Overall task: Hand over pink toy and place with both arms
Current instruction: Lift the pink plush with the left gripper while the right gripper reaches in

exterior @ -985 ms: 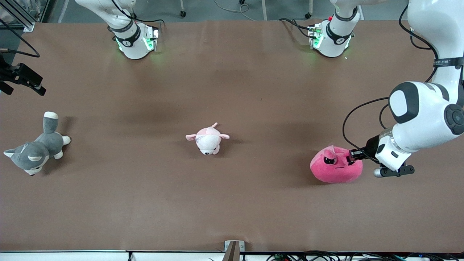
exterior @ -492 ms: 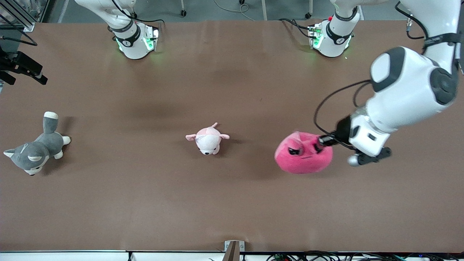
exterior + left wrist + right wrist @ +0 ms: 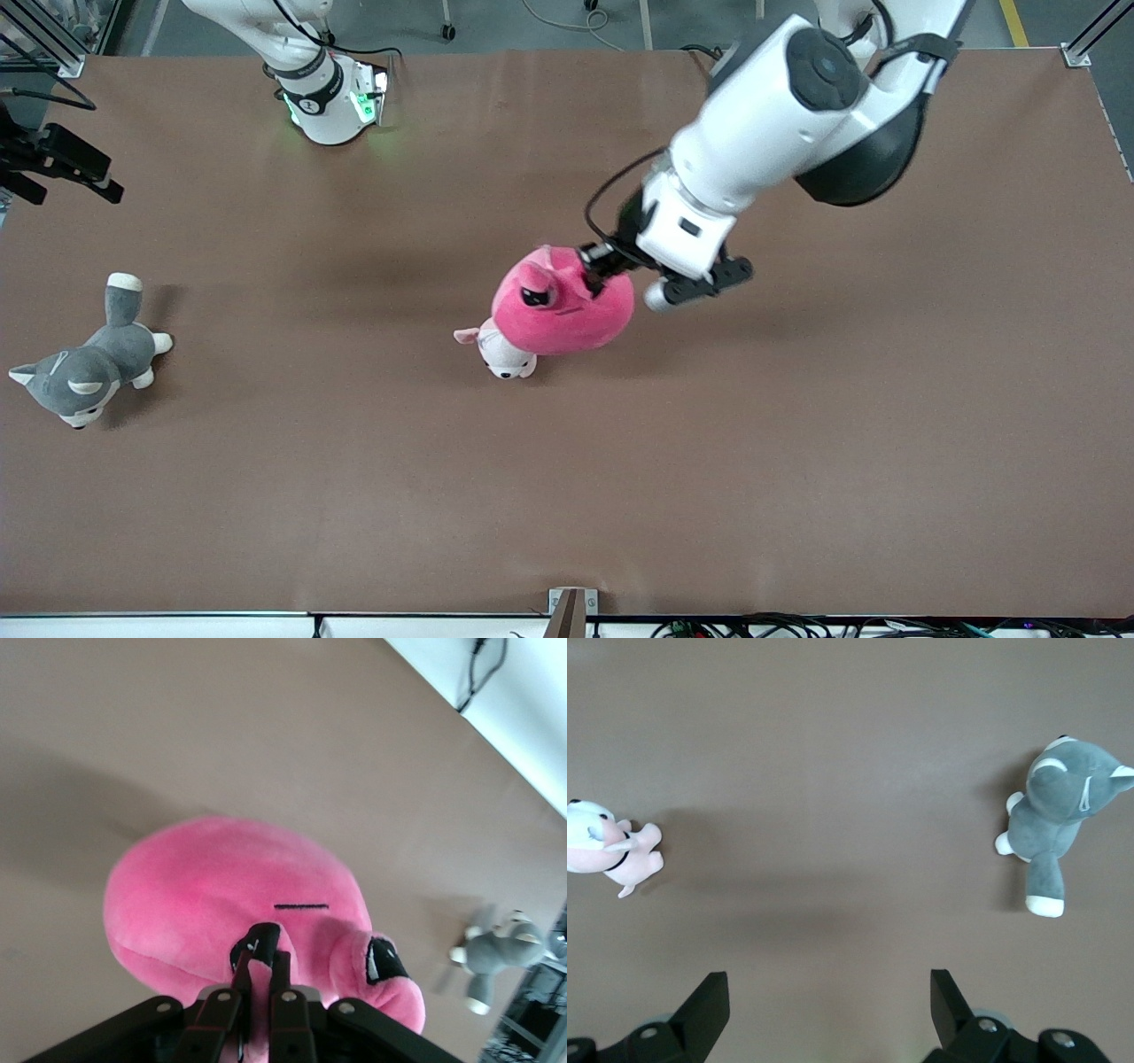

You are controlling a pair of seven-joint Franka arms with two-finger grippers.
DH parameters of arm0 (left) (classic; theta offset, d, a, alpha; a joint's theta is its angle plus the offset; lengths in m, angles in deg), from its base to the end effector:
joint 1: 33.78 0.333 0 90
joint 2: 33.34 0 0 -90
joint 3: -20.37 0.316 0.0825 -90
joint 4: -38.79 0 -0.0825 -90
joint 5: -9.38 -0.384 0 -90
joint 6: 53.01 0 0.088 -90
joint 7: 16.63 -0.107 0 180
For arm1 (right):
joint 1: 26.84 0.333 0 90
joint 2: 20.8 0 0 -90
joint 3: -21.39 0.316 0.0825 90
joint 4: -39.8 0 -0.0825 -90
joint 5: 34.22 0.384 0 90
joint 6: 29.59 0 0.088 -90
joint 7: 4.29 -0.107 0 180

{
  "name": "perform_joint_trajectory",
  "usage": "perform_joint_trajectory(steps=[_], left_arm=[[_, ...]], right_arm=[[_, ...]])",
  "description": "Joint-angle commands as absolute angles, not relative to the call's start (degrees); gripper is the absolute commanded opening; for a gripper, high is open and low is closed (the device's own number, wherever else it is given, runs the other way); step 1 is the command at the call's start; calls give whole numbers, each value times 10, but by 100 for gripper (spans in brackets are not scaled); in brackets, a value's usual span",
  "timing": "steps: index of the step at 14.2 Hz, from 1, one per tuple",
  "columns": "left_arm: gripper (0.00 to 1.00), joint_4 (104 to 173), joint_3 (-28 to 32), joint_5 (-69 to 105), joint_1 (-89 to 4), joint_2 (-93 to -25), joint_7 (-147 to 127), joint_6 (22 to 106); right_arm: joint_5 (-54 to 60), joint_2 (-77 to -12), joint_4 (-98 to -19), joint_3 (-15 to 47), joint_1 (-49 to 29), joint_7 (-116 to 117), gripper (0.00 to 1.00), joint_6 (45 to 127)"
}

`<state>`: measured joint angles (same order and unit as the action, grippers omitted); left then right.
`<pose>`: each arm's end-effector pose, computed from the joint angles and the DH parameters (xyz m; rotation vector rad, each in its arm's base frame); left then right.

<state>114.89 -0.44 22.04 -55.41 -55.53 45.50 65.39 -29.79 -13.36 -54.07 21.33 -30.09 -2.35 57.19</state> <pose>0.5429 -0.4455 0.5674 2.5681 0.6056 -0.0555 0.5073 -0.0207 0.6571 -3.0645 0.0296 -0.0148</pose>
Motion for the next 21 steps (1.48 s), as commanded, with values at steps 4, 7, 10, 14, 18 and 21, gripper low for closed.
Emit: perform_joint_trajectory(steps=[4,7,10,14,18,21], left_arm=[[1,1123,1,220,-643,-588,616,776],[1,1114,1,219,-671,-604,647,811],[1,1114,1,220,-688,-614,678,836],[1,1114,1,220,-699,-614,686,843],[1,1114,1,220,-703,-620,687,850],[1,1114,1,220,-703,-620,687,850]], right_arm=[[-194,-157,-534,212,-257,-21,100,536],[-109,-188,-534,212,-233,-24,100,543],[-19,-212,-532,212,-232,-24,86,551],[37,-233,-532,212,-223,-22,79,557],[39,-240,-532,212,-193,-24,76,580],[41,-240,-530,212,-182,-24,75,582]])
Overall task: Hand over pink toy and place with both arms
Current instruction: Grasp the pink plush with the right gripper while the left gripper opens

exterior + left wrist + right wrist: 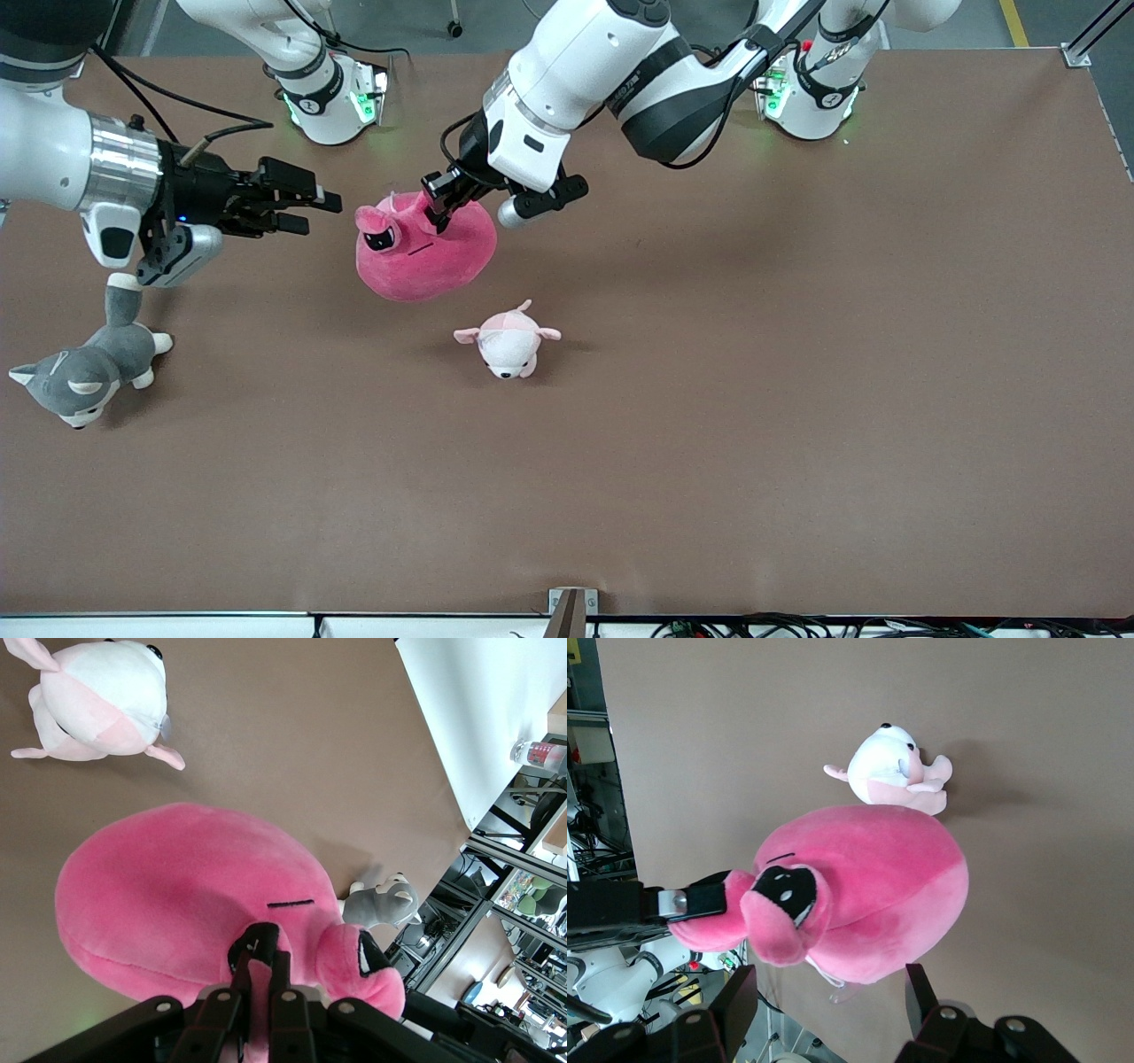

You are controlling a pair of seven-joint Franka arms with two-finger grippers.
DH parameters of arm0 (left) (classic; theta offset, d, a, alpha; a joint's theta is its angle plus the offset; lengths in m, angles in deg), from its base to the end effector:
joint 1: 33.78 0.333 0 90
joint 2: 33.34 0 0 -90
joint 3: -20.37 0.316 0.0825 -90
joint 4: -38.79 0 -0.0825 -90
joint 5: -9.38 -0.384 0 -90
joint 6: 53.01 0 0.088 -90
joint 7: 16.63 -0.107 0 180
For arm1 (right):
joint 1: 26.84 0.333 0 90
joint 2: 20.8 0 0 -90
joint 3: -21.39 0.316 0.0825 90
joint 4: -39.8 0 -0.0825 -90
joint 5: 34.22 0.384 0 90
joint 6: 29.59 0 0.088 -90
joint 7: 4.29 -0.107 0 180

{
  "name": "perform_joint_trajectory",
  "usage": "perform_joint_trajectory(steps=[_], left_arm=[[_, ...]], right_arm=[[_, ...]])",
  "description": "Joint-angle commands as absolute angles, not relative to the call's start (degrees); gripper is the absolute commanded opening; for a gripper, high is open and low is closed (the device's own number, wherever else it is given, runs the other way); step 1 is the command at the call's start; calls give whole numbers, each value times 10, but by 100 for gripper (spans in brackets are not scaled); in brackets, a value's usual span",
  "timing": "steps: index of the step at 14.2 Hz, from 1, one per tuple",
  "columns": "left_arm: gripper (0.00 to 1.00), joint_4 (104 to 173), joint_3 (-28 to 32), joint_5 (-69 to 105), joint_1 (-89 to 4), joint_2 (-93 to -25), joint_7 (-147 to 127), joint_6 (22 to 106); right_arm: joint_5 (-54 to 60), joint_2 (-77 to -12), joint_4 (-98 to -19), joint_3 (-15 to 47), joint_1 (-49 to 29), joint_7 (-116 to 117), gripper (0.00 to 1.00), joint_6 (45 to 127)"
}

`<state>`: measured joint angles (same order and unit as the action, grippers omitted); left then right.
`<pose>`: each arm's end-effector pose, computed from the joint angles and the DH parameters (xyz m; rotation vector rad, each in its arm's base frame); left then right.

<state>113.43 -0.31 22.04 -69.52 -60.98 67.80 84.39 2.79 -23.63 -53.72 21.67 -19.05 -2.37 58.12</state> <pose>0.4611 -0.5802 0.5541 2.2799 0.8275 -0.1400 0.5473 0.1447 0.5872 -2.4869 -0.1876 0.2330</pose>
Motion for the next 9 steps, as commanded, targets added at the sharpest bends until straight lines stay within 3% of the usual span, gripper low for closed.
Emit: perform_joint_trajectory(steps=[1,9], left_arm=[[1,1115,1,220,-703,-620,687,850],[1,1114,0,219,-702,-622,681,857]], right_arm=[[44,-240,-530,212,-180,-24,75,586],[40,-254,-530,212,-155,-20,75,613]])
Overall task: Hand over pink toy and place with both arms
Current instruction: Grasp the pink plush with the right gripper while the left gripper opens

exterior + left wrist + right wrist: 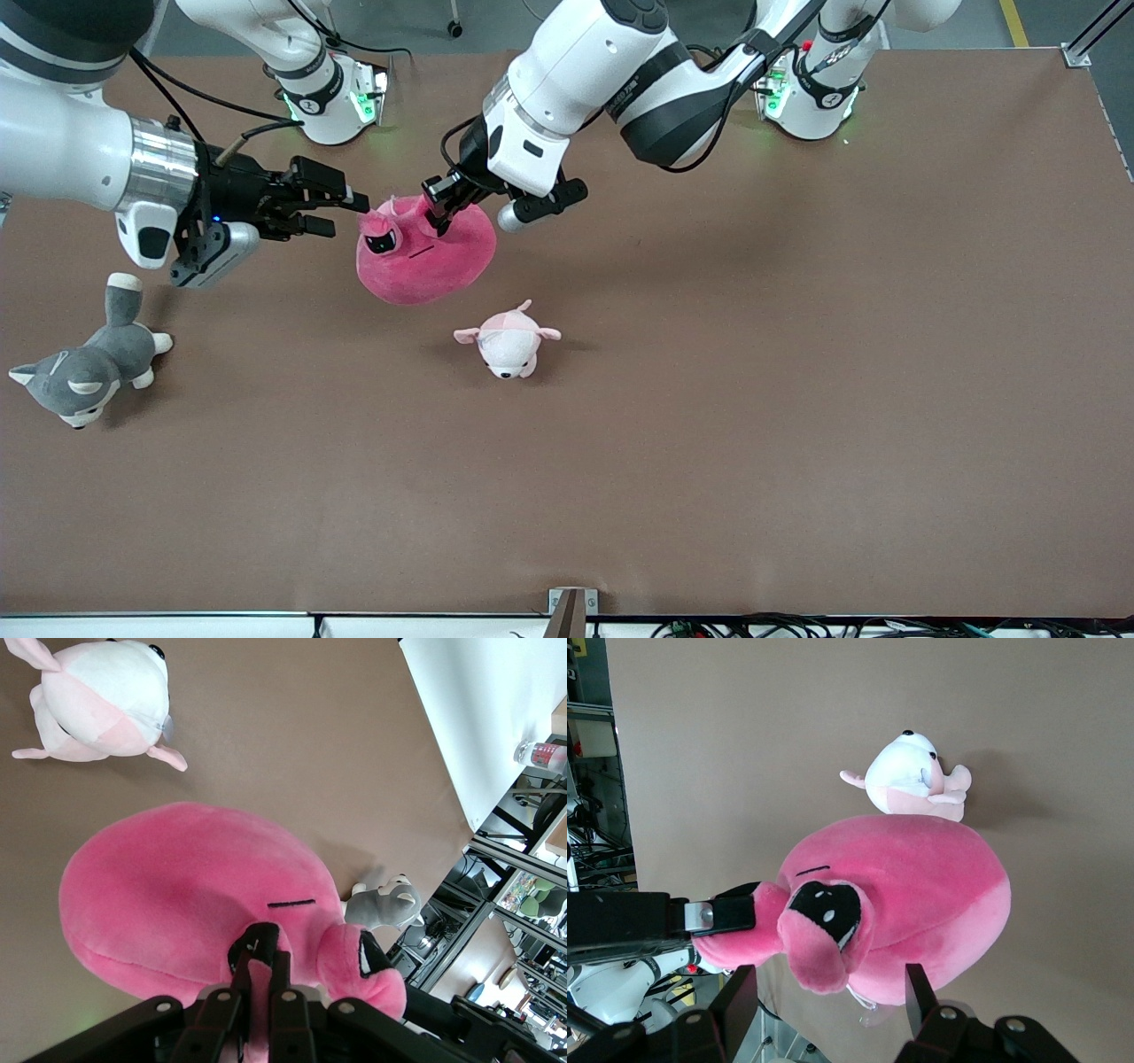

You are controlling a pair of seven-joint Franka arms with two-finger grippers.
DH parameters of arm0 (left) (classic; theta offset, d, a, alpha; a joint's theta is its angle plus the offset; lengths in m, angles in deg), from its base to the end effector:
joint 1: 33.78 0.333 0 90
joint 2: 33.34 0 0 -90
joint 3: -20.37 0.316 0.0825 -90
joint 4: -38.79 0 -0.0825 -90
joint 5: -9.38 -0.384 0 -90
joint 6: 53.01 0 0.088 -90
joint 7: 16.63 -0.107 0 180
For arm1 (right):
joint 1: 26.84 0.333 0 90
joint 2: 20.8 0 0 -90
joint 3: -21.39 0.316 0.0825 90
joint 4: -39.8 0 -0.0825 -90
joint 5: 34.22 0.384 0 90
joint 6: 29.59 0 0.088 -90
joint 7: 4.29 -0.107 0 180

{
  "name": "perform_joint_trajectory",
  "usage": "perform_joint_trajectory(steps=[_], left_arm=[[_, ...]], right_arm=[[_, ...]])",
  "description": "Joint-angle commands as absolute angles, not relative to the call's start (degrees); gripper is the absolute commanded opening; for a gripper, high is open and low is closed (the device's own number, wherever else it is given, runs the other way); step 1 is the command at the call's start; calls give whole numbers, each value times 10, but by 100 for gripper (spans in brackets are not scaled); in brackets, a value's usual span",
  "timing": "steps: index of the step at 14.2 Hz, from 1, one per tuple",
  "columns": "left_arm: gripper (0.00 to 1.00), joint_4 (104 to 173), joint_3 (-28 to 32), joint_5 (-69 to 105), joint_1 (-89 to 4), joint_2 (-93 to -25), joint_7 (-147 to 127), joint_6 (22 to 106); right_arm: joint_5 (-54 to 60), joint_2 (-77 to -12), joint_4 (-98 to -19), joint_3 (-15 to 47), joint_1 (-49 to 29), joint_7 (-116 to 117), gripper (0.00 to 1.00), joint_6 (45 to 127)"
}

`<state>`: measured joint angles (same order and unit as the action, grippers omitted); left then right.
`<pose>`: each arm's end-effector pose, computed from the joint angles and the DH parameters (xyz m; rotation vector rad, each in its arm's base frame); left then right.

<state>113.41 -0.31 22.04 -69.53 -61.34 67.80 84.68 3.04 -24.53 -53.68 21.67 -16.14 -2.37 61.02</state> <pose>0.4625 -0.5810 0.5504 2.2790 0.8304 -0.1416 0.5494 0.1719 0.5817 -2.4849 -0.2231 0.2098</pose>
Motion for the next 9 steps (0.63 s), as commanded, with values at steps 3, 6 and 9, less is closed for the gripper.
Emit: perform_joint_trajectory(steps=[3,6,9], left_arm=[[1,1114,0,220,-702,-622,680,866],[1,1114,1,220,-702,-623,680,871],[1,1114,1,220,-703,-623,681,871]], right_arm=[[36,-255,-531,212,-147,-19,75,620],[35,-256,-531,212,-141,-21,71,628],[35,-256,-531,212,-141,-18,39,627]])
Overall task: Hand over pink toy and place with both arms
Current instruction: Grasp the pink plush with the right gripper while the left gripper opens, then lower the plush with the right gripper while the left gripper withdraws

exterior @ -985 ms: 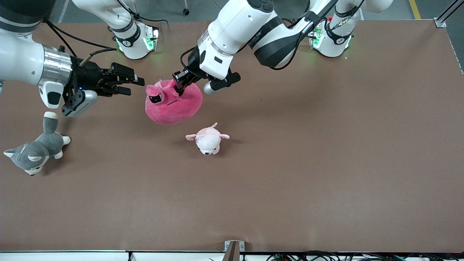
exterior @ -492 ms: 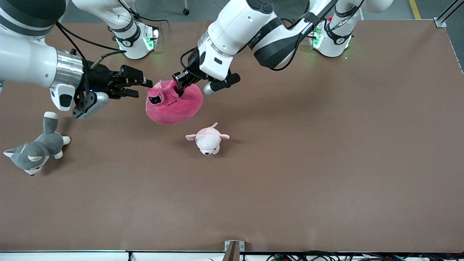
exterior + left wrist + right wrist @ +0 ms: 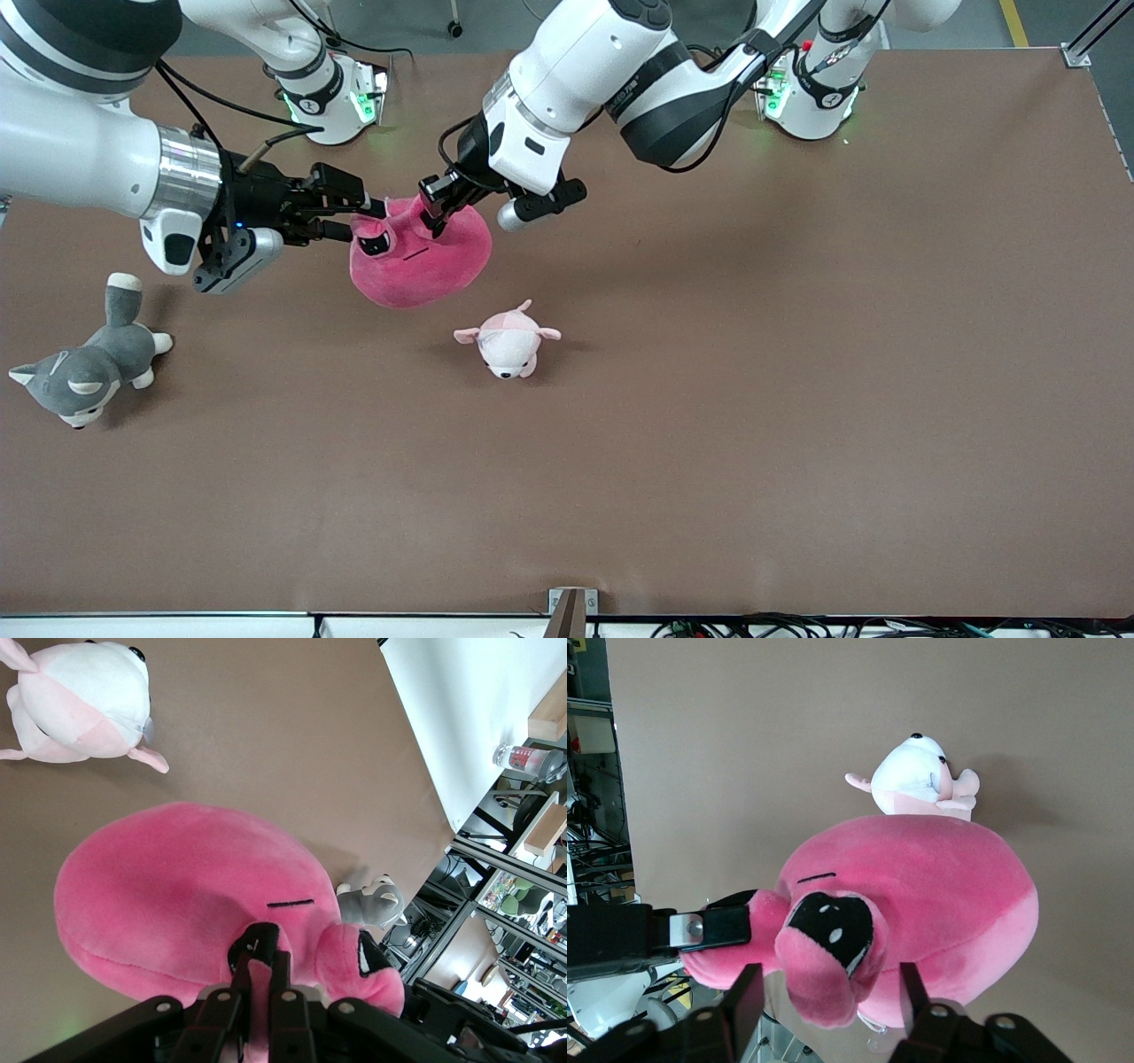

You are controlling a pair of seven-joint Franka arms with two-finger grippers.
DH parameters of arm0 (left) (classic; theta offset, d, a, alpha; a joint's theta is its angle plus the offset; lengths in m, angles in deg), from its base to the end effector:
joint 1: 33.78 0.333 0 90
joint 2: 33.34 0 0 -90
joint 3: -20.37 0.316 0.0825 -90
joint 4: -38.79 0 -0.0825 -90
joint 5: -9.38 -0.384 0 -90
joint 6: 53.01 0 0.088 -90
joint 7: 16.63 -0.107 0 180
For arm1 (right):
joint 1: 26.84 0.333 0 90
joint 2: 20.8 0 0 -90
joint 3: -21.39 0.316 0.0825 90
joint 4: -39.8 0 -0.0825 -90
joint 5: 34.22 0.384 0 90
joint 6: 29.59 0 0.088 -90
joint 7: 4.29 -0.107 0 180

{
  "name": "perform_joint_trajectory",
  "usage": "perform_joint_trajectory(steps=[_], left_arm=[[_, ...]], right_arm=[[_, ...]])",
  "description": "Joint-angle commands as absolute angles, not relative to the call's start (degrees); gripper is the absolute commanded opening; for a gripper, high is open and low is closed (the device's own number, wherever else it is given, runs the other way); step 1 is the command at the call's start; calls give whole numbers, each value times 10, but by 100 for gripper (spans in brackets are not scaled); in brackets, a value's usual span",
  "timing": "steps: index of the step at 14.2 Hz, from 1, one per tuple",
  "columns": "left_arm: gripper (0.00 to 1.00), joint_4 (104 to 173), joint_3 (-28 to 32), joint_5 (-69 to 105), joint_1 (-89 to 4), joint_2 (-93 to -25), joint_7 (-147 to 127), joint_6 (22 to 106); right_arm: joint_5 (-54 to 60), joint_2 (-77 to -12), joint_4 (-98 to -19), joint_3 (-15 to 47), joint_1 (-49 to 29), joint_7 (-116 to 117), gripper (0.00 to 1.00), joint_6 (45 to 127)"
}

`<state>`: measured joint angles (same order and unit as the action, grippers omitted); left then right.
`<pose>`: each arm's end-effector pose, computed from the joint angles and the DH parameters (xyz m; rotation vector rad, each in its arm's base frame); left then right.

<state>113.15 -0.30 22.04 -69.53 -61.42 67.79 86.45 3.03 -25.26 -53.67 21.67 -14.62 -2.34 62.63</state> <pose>0.4650 -0.5808 0.5556 2.2479 0.8280 -0.1234 0.5511 0.1863 0.5761 -2.4861 -0.2400 0.2012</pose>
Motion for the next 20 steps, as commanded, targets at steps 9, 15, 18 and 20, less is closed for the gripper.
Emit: perform_joint_trajectory(steps=[9,15,18,20], left_arm=[[24,1116,0,220,-702,-626,681,871],[100,1117,13,204,-694,-616,682,848],[100,1116,48,164,-691,-599,660,752],[100,1116,75,163,-682,-584,630,725]], right_arm=[[35,-260,-528,212,-144,-17,0,625],[33,-258,-520,211,-146,-19,0,618],[27,-258,-516,207,-184,16,0,585],[4,-261,-515,207,-228,23,0,583]])
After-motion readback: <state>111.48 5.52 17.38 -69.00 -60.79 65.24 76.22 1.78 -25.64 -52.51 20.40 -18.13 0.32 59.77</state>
